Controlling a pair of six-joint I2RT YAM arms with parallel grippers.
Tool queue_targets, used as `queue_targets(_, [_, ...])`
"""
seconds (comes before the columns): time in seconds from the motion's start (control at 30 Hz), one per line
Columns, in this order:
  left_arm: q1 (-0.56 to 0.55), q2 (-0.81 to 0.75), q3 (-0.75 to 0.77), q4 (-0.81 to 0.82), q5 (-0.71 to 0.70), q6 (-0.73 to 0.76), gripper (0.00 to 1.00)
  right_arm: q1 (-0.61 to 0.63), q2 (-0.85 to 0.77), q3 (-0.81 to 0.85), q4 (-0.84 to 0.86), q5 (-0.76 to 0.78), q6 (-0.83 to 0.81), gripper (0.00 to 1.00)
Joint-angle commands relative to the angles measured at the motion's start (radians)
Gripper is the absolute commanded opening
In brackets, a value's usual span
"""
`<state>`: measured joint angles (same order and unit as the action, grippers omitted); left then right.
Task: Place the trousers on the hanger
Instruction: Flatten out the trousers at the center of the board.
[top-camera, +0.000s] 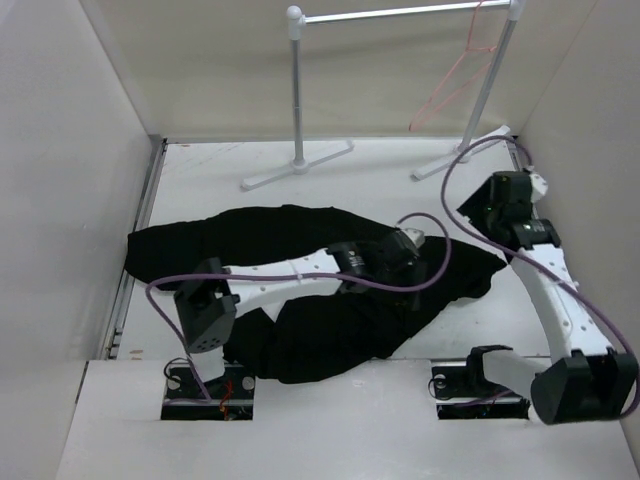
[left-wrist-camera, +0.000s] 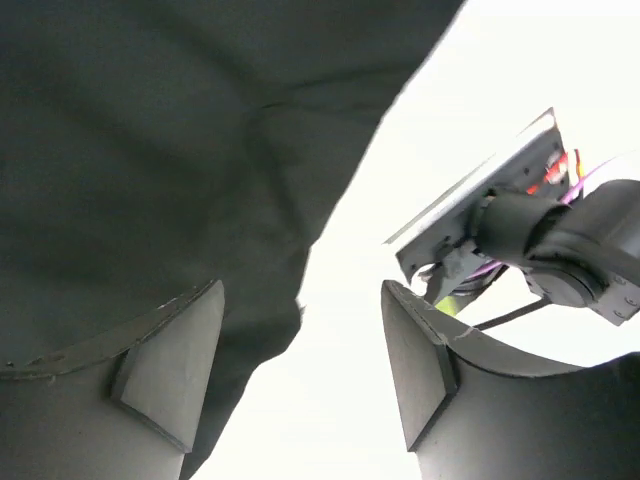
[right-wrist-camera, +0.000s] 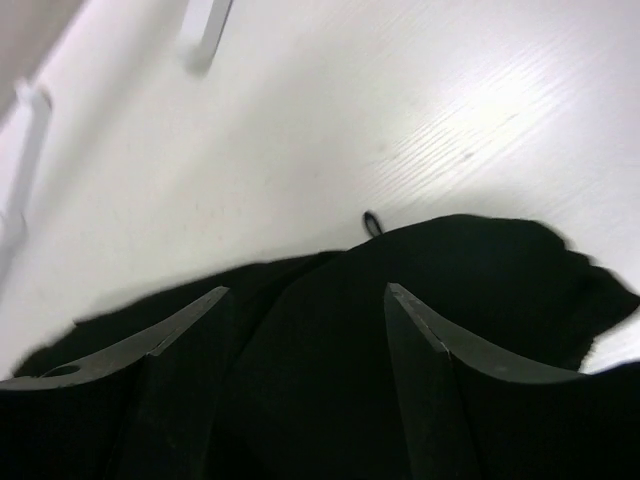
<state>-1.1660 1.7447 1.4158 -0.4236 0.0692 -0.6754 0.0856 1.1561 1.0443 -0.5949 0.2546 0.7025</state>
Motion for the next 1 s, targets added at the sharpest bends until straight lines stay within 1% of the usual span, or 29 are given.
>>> queue_targets(0.0, [-0.068, 0.082, 0.086, 0.051, -0.081, 0.109, 0.63, -0.103, -0.097, 0.01, -0.083, -0.012, 0.07, 0.67])
queue_targets(0.17, [-0.131, 0.232, 0.172, 0.08, -0.104, 0.164, 0.63, -0.263, -0.194, 0.025, -0.108, -0.171, 0.1, 0.67])
queue_targets(0.23, [-0.143, 0.297, 0.199, 0.066, -0.117, 0.184, 0.63, -0.293, -0.216, 0.026, -0.112, -0.218, 0.101, 0.67])
queue_targets(0.3, [-0.149, 0.346, 0.212, 0.049, -0.17, 0.207, 0.62, -0.3, -0.236, 0.02, -0.123, -0.222, 0.106, 0.67])
queue_targets(0.37, [-0.145, 0.371, 0.213, 0.019, -0.277, 0.226, 0.58, -0.294, -0.246, -0.003, -0.121, -0.219, 0.111, 0.68])
queue_targets(0.4, [-0.139, 0.374, 0.207, 0.003, -0.328, 0.231, 0.53, -0.29, -0.251, -0.021, -0.12, -0.219, 0.115, 0.68])
queue_targets(0.43, [-0.133, 0.371, 0.196, -0.007, -0.36, 0.24, 0.42, -0.287, -0.257, -0.045, -0.115, -0.219, 0.121, 0.68])
queue_targets(0.47, [-0.123, 0.357, 0.177, -0.012, -0.383, 0.25, 0.27, -0.286, -0.263, -0.073, -0.109, -0.221, 0.124, 0.68])
queue_targets(0.5, [-0.11, 0.333, 0.149, -0.014, -0.399, 0.252, 0.15, -0.284, -0.268, -0.101, -0.105, -0.222, 0.126, 0.68])
queue_targets(0.53, [-0.094, 0.3, 0.114, -0.015, -0.408, 0.252, 0.07, -0.28, -0.272, -0.128, -0.106, -0.219, 0.126, 0.68])
queue_targets(0.57, [-0.079, 0.256, 0.076, -0.015, -0.413, 0.246, 0.04, -0.28, -0.28, -0.157, -0.106, -0.216, 0.126, 0.68])
queue_targets(0.7, [-0.021, 0.029, -0.098, -0.006, -0.427, 0.215, 0.03, -0.269, -0.295, -0.237, -0.131, -0.175, 0.111, 0.68])
queue_targets(0.77, [0.002, -0.042, -0.144, -0.018, -0.419, 0.211, 0.04, -0.24, -0.289, -0.25, -0.14, -0.166, 0.095, 0.68])
queue_targets(0.87, [0.022, -0.106, -0.196, -0.02, -0.405, 0.208, 0.04, -0.137, -0.274, -0.26, -0.195, -0.137, 0.091, 0.68])
queue_targets(0.97, [0.039, -0.131, -0.218, -0.015, -0.384, 0.188, 0.04, -0.064, -0.297, -0.291, -0.252, -0.1, 0.112, 0.69])
